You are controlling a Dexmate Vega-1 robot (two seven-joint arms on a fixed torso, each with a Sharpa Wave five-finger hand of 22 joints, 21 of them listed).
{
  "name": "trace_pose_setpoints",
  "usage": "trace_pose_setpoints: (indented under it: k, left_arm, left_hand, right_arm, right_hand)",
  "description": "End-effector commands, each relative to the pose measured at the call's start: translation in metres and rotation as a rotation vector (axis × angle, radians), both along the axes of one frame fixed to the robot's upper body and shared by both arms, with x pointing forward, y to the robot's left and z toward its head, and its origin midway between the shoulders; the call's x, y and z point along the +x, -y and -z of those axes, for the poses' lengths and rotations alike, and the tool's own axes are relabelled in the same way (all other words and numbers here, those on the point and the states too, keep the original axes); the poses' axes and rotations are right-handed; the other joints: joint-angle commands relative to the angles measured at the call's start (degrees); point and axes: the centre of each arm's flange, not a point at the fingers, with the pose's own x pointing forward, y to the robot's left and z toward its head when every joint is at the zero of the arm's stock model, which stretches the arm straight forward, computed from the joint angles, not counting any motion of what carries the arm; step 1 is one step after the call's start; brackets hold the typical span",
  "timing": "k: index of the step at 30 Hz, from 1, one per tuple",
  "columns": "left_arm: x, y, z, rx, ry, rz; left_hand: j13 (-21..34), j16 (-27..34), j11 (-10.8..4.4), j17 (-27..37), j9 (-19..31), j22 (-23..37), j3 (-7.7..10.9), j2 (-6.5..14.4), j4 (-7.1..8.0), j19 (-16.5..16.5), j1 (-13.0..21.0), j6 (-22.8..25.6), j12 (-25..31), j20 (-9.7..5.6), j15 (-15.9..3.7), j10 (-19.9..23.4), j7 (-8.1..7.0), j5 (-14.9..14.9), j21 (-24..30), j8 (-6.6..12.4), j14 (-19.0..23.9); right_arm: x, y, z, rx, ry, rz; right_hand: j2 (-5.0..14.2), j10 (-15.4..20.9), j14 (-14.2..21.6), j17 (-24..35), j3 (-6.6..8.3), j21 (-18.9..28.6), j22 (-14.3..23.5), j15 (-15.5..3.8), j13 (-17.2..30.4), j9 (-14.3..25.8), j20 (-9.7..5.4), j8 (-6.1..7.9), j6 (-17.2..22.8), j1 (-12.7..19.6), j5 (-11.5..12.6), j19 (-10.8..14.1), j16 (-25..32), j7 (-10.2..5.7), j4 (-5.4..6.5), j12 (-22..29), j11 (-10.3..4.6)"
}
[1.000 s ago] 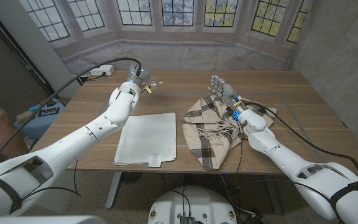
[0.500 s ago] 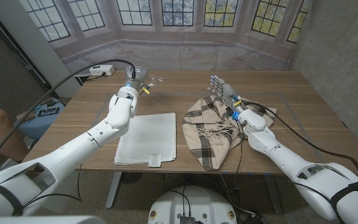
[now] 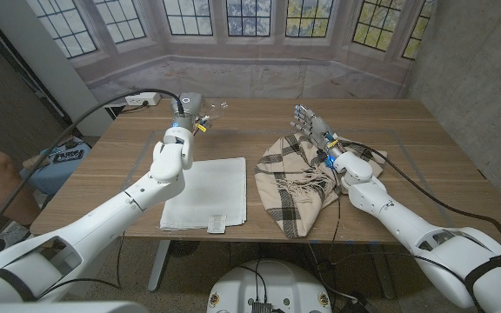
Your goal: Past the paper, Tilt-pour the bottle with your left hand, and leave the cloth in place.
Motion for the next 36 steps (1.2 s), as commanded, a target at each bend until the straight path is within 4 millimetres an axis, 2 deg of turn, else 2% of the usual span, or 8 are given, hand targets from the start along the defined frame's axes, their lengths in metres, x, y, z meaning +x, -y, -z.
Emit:
trace_pose_setpoints:
  k: [1,10,22,27,36]
  left_arm:
    - [-0.001,-0.006,0.018,-0.16,0.055,0.052]
    - [0.006,-0.014,0.031,-0.296,0.074,0.133]
    - [0.017,-0.025,0.036,-0.453,0.092,0.224]
    - [0.021,-0.027,0.039,-0.487,0.109,0.242]
    - [0.03,-0.026,0.048,-0.514,0.215,0.297]
  left_hand:
    - [5.51,-0.04,-0.7,0.27,0.12,0.15,3.39,8.74,2.63,0.05,1.42,7.89,-0.34,0.32,-0.69,0.82,1.35,0.44,0.26,3.37,1.1]
    - [4.55,-0.75,-0.52,-0.55,-0.02,0.19,3.8,8.63,2.71,0.29,1.18,7.4,-1.3,0.17,-0.85,0.55,1.28,0.84,0.41,2.96,1.05]
    - [3.46,-1.71,-0.32,-1.29,-0.17,0.23,4.08,8.54,2.89,0.27,0.69,6.08,-2.48,0.12,-0.54,-0.02,1.4,1.22,0.48,2.17,0.24]
    - [2.98,-1.83,0.25,-1.57,-0.23,0.23,4.22,8.6,2.97,0.25,0.51,5.69,-2.99,0.12,-0.38,-0.17,1.61,1.35,0.5,1.91,0.49]
    - [2.27,-1.57,0.13,-1.54,-0.29,0.25,4.09,8.66,3.24,0.4,-0.05,6.14,-3.33,-0.05,-0.33,0.75,2.01,1.44,0.61,1.97,1.01]
  right_arm:
    - [-0.001,0.001,-0.008,-0.028,0.002,0.0]
    - [-0.002,0.001,-0.011,-0.044,-0.003,0.002]
    - [0.002,-0.005,-0.015,-0.059,-0.008,-0.008]
    - [0.003,-0.007,-0.016,-0.06,-0.009,-0.006]
    - [0.003,-0.009,-0.015,-0.058,-0.016,-0.001]
  right_hand:
    - [0.25,0.45,0.54,0.27,-0.14,0.05,0.09,0.03,0.26,0.32,-0.09,0.2,0.57,0.19,0.01,0.66,0.01,0.2,-0.05,0.15,0.19]
    - [0.23,0.44,0.56,0.27,-0.15,0.05,0.09,0.06,0.26,0.32,-0.14,0.21,0.6,0.17,0.01,0.66,-0.01,0.19,-0.04,0.13,0.11]
    - [0.26,0.45,0.58,0.26,-0.11,0.05,0.09,0.08,0.26,0.33,-0.15,0.19,0.58,0.16,0.02,0.68,-0.02,0.23,-0.03,0.13,0.18]
    - [0.23,0.49,0.58,0.26,-0.12,0.04,0.09,0.03,0.27,0.33,-0.1,0.19,0.57,0.14,0.01,0.67,-0.03,0.21,-0.03,0.15,0.11]
    - [0.21,0.54,0.64,0.26,-0.12,0.04,0.09,0.1,0.27,0.33,-0.11,0.2,0.61,0.13,0.01,0.66,-0.02,0.16,-0.04,0.16,0.06]
